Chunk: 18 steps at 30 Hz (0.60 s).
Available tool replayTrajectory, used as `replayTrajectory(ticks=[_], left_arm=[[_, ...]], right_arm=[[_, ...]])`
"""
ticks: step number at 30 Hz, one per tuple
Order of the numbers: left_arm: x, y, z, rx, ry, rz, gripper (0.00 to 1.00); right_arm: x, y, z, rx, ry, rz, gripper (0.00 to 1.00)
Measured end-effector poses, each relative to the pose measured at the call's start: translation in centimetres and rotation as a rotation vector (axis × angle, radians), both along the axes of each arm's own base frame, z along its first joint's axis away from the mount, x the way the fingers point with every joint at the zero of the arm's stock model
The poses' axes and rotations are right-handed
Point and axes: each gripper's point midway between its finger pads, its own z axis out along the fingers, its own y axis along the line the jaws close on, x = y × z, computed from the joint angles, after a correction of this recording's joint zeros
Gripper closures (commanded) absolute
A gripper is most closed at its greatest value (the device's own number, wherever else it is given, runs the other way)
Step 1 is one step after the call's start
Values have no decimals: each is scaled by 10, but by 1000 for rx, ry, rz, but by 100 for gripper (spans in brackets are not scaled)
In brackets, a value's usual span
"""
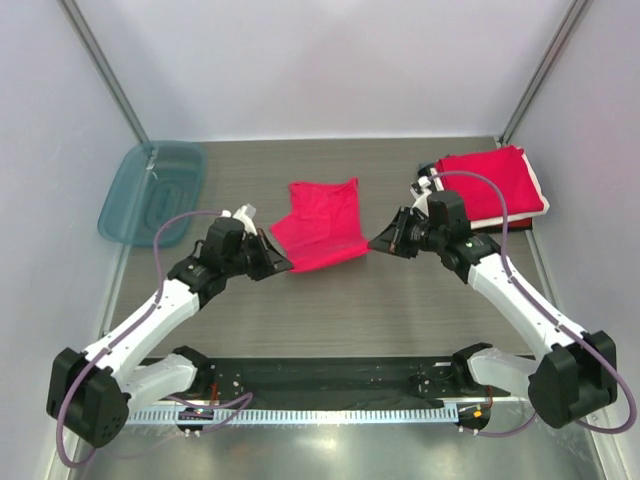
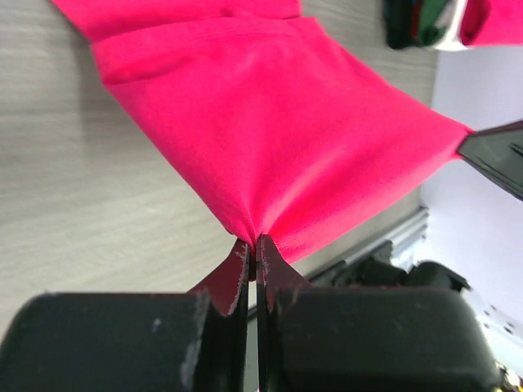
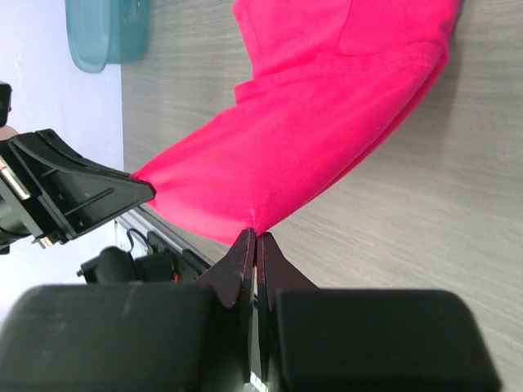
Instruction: Fold and stack the t-shirts
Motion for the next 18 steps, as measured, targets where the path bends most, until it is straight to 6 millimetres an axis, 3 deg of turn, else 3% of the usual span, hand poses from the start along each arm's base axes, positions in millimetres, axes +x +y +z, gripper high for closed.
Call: replayTrajectory(ticks=[5,10,14,18], left_arm=[[-16,-5,11,-37,-23,-23,100],[-15,-8,0,-20,10,-28,100],[-5,-13,-12,13,61,-28,100],[11,-19,-4,26,54,-19,100]], right_arm=[[-19,-8,2,-10,-10,-3,99],[-22,-12,-3,-30,-10,-13,99],[-16,-16,-16,-76,13,-33,99],[2,-23,-24,-146,12,-77,99]])
